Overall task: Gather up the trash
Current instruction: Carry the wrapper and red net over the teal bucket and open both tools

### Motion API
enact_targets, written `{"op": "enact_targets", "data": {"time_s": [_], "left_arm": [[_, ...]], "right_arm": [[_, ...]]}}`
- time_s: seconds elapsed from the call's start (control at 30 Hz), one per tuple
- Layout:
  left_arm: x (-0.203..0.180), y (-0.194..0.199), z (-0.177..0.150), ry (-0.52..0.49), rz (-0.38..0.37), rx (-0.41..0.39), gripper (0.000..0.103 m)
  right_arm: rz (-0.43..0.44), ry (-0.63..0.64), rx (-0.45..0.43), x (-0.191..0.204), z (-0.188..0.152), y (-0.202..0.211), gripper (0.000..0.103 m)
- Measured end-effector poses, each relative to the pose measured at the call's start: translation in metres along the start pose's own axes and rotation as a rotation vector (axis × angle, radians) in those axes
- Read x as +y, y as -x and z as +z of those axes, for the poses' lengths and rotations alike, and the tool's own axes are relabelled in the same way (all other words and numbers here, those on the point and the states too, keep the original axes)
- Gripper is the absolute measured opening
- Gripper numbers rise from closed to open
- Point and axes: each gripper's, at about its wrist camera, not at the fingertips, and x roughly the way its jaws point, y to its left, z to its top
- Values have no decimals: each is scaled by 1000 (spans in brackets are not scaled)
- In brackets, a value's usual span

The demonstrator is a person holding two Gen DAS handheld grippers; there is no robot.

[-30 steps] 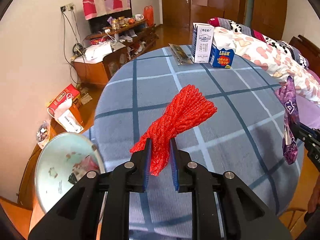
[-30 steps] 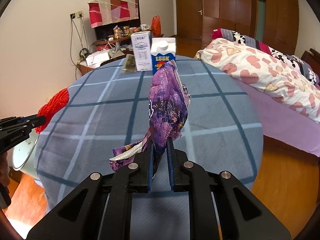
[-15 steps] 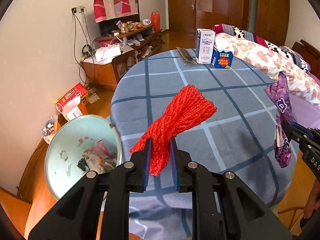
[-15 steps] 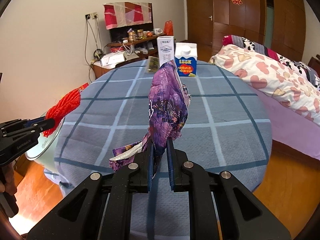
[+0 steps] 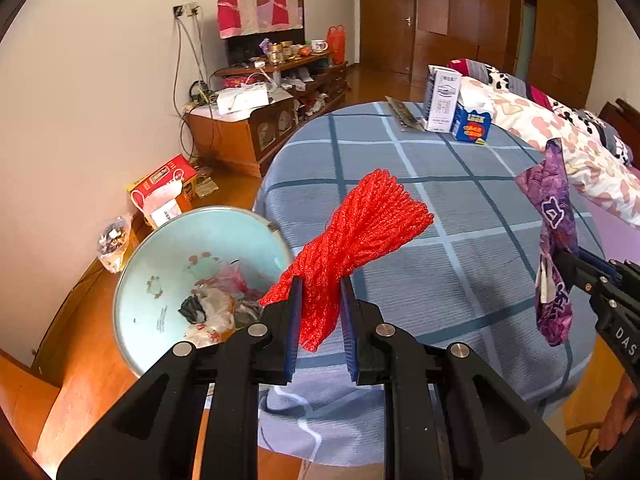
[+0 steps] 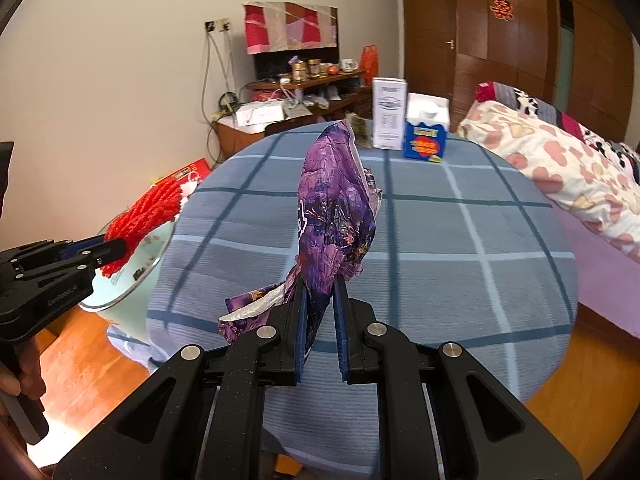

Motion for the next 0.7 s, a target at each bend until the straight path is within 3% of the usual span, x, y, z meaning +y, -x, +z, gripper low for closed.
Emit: {"op": "enact_targets", "data": {"time_s": [0.7], "left_arm": [[63,6,-13,107,77,-2,18]], "right_arm": [[124,106,21,77,7,-20,14]]}}
